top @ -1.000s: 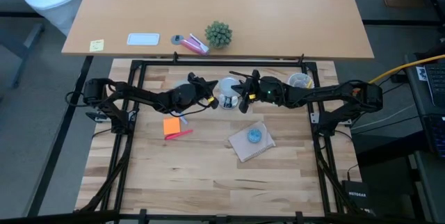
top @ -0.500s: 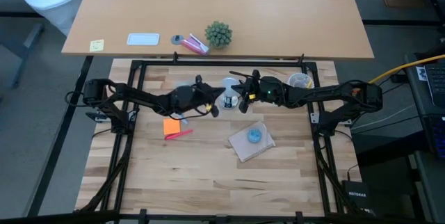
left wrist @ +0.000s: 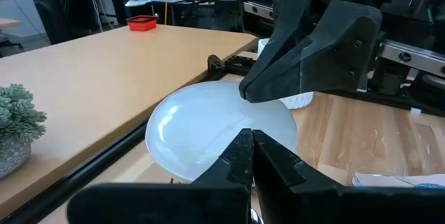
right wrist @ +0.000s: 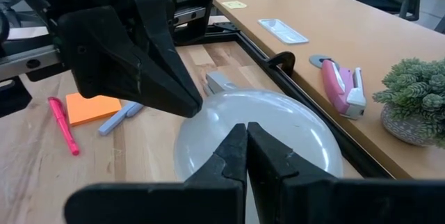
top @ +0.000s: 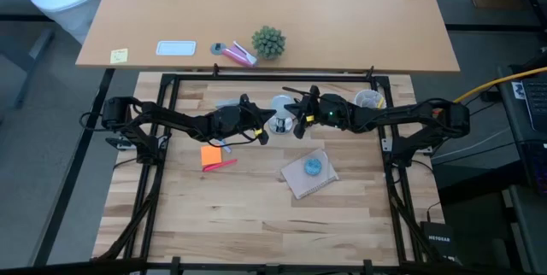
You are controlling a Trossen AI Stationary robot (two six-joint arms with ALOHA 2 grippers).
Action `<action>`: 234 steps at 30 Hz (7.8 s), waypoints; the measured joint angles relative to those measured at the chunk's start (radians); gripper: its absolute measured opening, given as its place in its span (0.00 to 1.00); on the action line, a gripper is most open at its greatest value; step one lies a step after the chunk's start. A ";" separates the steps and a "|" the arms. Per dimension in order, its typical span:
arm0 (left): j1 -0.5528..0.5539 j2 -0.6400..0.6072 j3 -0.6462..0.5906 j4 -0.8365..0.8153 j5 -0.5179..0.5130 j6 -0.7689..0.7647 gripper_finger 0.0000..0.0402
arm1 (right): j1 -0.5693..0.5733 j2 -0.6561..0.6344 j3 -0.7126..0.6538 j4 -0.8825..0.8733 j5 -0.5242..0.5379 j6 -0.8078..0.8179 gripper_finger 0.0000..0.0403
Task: Screw lightbulb
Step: Insert the lightbulb into the lamp
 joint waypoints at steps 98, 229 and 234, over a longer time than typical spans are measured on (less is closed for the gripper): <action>0.018 -0.003 0.000 -0.042 -0.058 -0.082 0.00 | -0.001 -0.002 0.002 -0.041 0.182 -0.008 0.03; -0.036 0.002 -0.002 -0.016 -0.026 -0.009 0.00 | 0.000 0.003 0.002 -0.040 0.210 -0.011 0.03; -0.030 0.000 -0.001 -0.029 -0.082 -0.007 0.00 | -0.001 0.003 0.002 -0.041 0.187 -0.011 0.03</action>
